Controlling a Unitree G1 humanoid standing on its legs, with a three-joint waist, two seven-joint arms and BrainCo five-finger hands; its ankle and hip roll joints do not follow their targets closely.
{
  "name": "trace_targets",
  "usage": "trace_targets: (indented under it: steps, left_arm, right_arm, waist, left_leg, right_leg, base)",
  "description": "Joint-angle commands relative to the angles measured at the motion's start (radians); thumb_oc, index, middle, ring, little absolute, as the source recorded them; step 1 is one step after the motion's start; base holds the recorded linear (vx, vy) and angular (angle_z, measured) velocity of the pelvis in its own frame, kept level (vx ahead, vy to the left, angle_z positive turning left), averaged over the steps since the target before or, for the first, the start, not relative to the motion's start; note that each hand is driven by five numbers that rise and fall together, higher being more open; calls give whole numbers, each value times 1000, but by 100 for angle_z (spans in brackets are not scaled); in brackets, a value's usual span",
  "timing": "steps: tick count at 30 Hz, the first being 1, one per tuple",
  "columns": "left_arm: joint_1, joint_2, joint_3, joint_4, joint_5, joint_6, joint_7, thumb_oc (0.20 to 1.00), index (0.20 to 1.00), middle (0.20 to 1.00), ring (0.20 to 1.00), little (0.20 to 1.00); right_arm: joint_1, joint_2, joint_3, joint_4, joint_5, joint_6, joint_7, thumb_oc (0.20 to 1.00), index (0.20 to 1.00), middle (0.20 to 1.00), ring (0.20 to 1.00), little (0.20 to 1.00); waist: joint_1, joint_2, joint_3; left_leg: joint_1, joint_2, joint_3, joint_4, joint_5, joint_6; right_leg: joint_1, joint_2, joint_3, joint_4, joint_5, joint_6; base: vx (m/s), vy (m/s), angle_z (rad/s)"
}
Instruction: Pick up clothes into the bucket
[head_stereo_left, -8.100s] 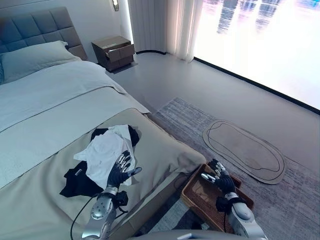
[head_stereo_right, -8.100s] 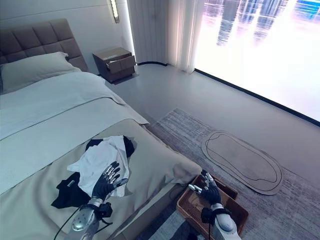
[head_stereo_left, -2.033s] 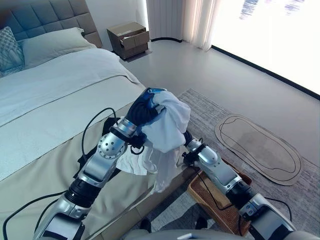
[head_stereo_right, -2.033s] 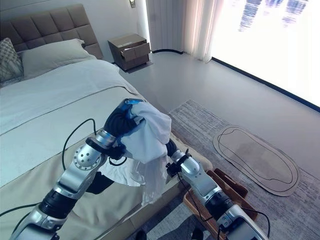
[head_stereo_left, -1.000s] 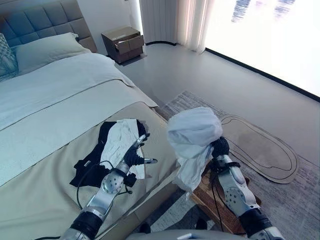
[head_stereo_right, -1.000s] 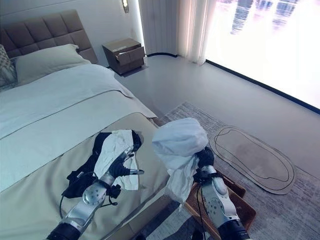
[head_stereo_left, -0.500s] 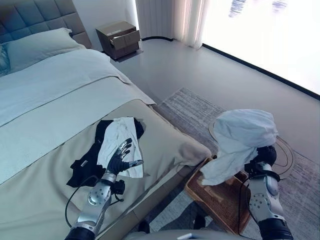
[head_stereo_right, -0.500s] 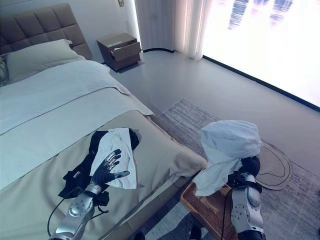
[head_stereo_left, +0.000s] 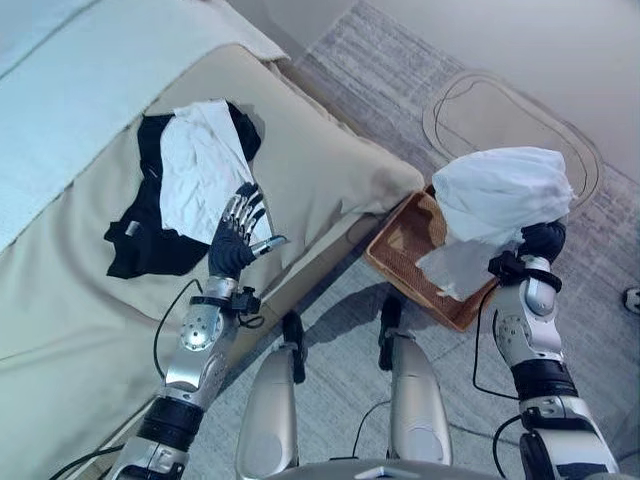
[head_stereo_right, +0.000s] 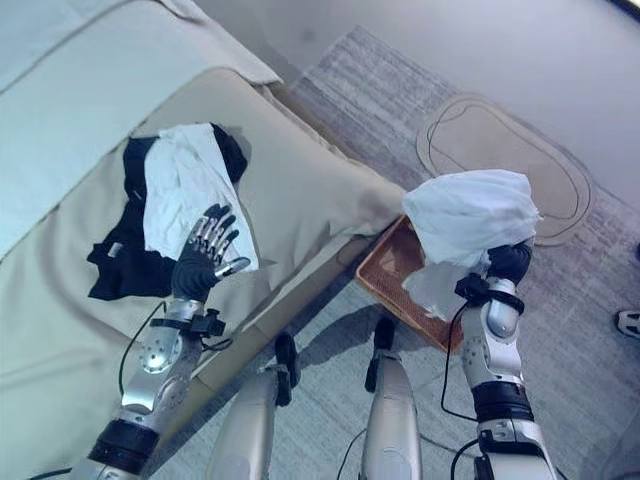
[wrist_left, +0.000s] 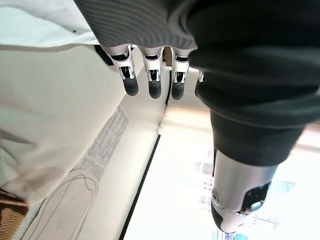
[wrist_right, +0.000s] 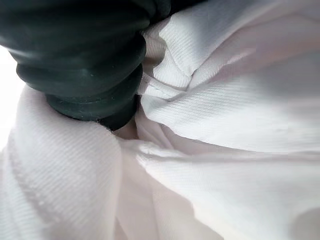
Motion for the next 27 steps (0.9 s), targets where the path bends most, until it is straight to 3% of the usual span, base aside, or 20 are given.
trace_targets:
  steps: [1, 6, 7, 8, 9, 11, 15, 27]
  left_arm:
    - [15, -4, 48, -91, 15, -87, 36, 1000, 1000, 1000, 1000, 1000]
    - [-7, 6, 56, -124, 20, -102, 82, 1000, 1000, 1000, 1000, 1000]
    - [-11, 14, 56, -137, 22, -109, 91, 1000, 1000, 1000, 1000, 1000]
    - [-13, 14, 56, -138, 22, -109, 92, 1000, 1000, 1000, 1000, 1000]
    - [-13, 18, 52, -158, 9, -116, 101, 1000, 1000, 1000, 1000, 1000]
    - [-12, 20, 51, -181, 7, -120, 114, 1000, 1000, 1000, 1000, 1000]
    - [-13, 30, 54, -215, -4, -130, 122, 1000, 1000, 1000, 1000, 1000]
    - [-16, 64, 51, -313, -30, -166, 172, 1000, 1000, 1000, 1000, 1000]
  right_arm:
    - [-50, -76, 7, -34, -53, -102, -41, 200, 200, 200, 200, 200]
    - [-109, -121, 11, 16, -61, -108, -79, 200, 200, 200, 200, 200]
    - [-132, -142, 18, 45, -56, -109, -87, 200, 200, 200, 200, 200]
    - [-136, -143, 18, 48, -54, -111, -86, 200, 200, 200, 200, 200]
    - [-158, -164, 24, 84, -48, -111, -99, 200, 200, 200, 200, 200]
    - [-183, -182, 34, 124, -50, -105, -115, 200, 200, 200, 200, 200]
    - [-228, -209, 54, 211, -54, -96, -132, 200, 200, 200, 200, 200]
    - [-394, -288, 253, 547, -205, 20, -135, 200, 200, 200, 200, 200]
  waist:
    - [-13, 10, -78]
    - [-11, 22, -61]
    - [-7, 28, -57]
    - [-9, 27, -54]
    - [-2, 36, -47]
    - [0, 44, -39]
    - [7, 57, -36]
    - [38, 91, -13]
  left_leg:
    - [-85, 11, -25, 125, -51, 5]
    - [-220, 14, -35, 271, -105, 13]
    - [-255, 11, -45, 329, -152, 9]
    - [-272, 9, -40, 329, -125, 15]
    - [-308, 8, -50, 382, -170, 13]
    - [-358, 6, -56, 424, -187, 15]
    - [-427, 1, -66, 469, -197, 20]
    - [-652, -24, -63, 648, -231, 35]
  right_leg:
    - [-25, -30, 11, 121, -44, 28]
    - [-171, -16, 49, 267, -98, 9]
    - [-211, -11, 65, 331, -146, 12]
    - [-225, -14, 63, 324, -120, 4]
    - [-265, -16, 75, 385, -166, 5]
    - [-309, -16, 89, 425, -184, -2]
    - [-385, -19, 106, 479, -198, -9]
    - [-626, -10, 165, 664, -229, -19]
  base:
    - [-67, -26, -12]
    - [-22, -21, -7]
    - [-24, -22, -10]
    - [59, -31, -3]
    - [-7, -9, 4]
    - [25, -15, 3]
    - [-14, 0, 7]
    - [9, 11, 2]
